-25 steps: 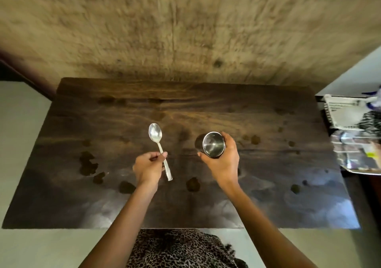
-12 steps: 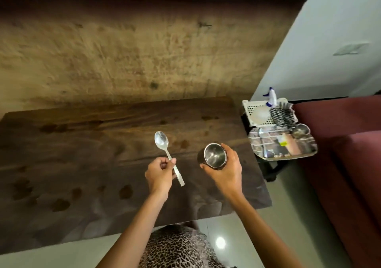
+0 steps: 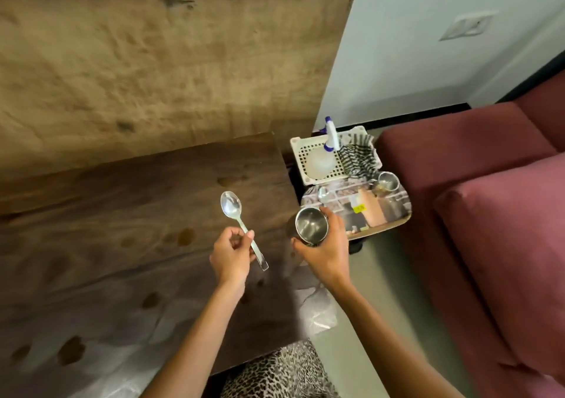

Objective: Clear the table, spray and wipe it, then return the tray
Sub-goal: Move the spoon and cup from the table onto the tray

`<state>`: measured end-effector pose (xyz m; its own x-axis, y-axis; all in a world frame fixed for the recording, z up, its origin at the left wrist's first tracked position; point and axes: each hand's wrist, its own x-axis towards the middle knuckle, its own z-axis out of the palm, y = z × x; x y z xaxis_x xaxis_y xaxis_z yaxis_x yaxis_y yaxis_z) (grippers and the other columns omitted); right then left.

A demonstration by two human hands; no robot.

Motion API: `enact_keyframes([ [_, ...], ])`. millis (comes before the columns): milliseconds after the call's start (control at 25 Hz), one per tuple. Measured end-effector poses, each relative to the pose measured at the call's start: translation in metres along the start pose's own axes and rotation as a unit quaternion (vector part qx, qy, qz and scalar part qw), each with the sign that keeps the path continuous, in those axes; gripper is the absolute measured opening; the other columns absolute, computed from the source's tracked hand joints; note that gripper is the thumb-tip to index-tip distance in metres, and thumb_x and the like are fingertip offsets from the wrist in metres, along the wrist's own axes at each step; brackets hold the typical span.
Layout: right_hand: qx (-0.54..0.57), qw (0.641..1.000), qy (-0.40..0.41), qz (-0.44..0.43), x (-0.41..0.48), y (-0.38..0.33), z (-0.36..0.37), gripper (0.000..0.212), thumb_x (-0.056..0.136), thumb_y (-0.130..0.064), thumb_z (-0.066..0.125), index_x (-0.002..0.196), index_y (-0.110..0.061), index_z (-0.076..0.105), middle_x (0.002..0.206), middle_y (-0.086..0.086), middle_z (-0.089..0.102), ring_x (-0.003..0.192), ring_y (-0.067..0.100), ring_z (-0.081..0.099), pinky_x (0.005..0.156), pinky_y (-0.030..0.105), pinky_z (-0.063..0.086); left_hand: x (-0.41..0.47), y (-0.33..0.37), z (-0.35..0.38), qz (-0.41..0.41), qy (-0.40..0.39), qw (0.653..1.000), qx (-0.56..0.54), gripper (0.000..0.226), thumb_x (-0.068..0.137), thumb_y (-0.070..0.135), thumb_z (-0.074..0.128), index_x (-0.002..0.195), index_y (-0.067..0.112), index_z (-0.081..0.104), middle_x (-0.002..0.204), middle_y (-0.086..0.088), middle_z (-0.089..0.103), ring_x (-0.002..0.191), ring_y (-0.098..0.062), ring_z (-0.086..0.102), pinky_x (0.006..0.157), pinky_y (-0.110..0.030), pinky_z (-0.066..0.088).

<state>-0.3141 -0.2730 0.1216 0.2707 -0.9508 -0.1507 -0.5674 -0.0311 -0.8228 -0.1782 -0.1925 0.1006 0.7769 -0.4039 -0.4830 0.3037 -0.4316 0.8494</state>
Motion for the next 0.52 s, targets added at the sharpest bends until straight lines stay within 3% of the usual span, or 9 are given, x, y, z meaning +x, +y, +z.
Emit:
enact_keyframes([
  [200,-0.007,0.996,0.030,0.084,0.068,0.064,-0.046,0.077,0.063,-0.017,0.084,0.129,-0.013,0.044,0.115,-0.006,0.042,0.103,0.004,0.040,0.084,0.009,0.030,0.002,0.006,0.089,-0.018,-0.052,0.997,0.048,0.019,0.085,0.010,0.065,0.070,0.015,0.054,0.073,-0.007,0.061,0.071,-0.020,0.061,0.057,-0.026,0.057],
  [280,0.002,0.987,0.075,0.144,0.095,0.096,-0.061,0.074,0.059,-0.024,0.086,0.120,-0.013,0.046,0.113,-0.002,0.047,0.101,0.011,0.048,0.085,0.020,0.042,0.003,-0.001,0.113,-0.025,-0.072,0.995,0.064,0.018,0.084,0.010,0.066,0.071,0.016,0.055,0.072,-0.008,0.061,0.071,-0.022,0.060,0.061,-0.030,0.055],
  [360,0.021,0.963,0.137,0.233,0.128,0.129,-0.074,0.076,0.054,-0.027,0.088,0.113,-0.008,0.044,0.110,0.005,0.048,0.100,0.023,0.054,0.085,0.034,0.049,0.005,-0.010,0.140,-0.031,-0.086,0.993,0.077,0.020,0.085,0.009,0.065,0.070,0.019,0.056,0.068,-0.006,0.059,0.068,-0.021,0.058,0.060,-0.031,0.054],
  [520,0.065,0.900,0.196,0.384,0.195,0.183,-0.091,0.094,0.054,-0.028,0.089,0.122,0.003,0.034,0.128,0.021,0.041,0.117,0.035,0.046,0.096,0.038,0.042,0.008,-0.025,0.192,-0.032,-0.097,0.990,0.101,0.024,0.085,0.007,0.064,0.068,0.023,0.056,0.062,-0.001,0.056,0.062,-0.018,0.054,0.056,-0.029,0.050],
])
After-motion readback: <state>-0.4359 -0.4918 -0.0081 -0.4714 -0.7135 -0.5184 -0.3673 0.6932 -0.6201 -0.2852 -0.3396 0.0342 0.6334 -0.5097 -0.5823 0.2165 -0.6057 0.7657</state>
